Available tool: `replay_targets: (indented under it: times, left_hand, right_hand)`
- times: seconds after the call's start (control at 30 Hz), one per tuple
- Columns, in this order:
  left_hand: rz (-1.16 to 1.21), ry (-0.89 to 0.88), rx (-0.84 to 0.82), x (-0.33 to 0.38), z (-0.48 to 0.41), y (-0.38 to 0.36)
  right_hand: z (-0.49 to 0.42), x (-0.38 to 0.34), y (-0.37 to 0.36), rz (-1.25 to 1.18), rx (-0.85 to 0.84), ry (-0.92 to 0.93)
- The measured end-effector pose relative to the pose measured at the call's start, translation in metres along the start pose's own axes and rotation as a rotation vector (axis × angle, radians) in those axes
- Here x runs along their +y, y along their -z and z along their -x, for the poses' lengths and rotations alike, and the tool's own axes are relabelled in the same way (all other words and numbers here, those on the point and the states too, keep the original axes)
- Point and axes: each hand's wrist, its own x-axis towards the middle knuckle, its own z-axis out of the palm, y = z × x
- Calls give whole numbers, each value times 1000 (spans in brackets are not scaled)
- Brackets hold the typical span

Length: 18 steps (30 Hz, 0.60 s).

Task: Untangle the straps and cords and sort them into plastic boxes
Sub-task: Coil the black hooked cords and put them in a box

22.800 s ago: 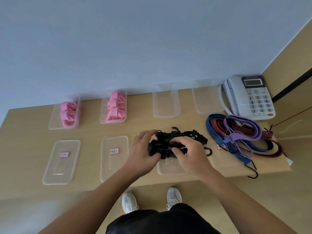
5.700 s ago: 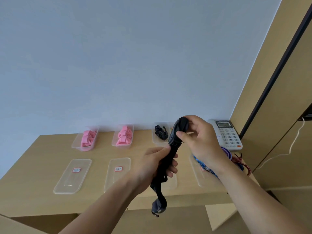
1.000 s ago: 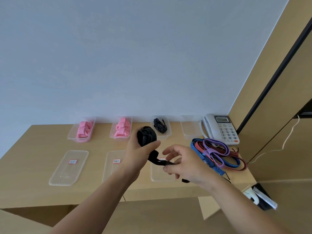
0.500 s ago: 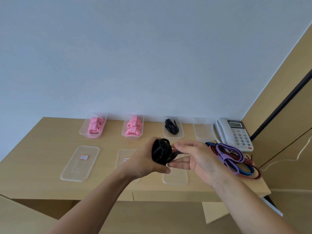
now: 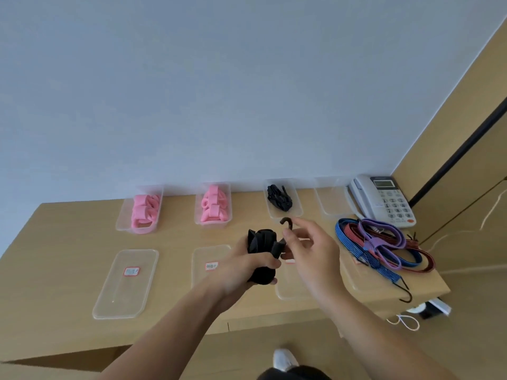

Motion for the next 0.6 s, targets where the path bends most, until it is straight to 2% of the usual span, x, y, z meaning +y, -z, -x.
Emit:
replay_targets:
  times: [0.07,0.13,0.2,0.33,0.5,0.6]
  left_hand:
    - [43,-3,1,1,-19,-5]
    - [47,0,23,4,-41,-9]
    - [29,11,45,6,-61,-12]
    - [-79,47,70,11,-99,-13]
    - [-237,77,70,18,-149,-17]
    - [-297,164,-19,19,-172,-14]
  right_hand:
    - [-15,10,1,156,-83,-31]
    - [-34,16,2,187,-217,-138]
    - [-51,18,4,102,-344,-262]
    - [-88,28,9,-9,-495,-417]
    - [-131,50,10,-204,-591,-532]
    - [-160,61,12,-224,-609,-584]
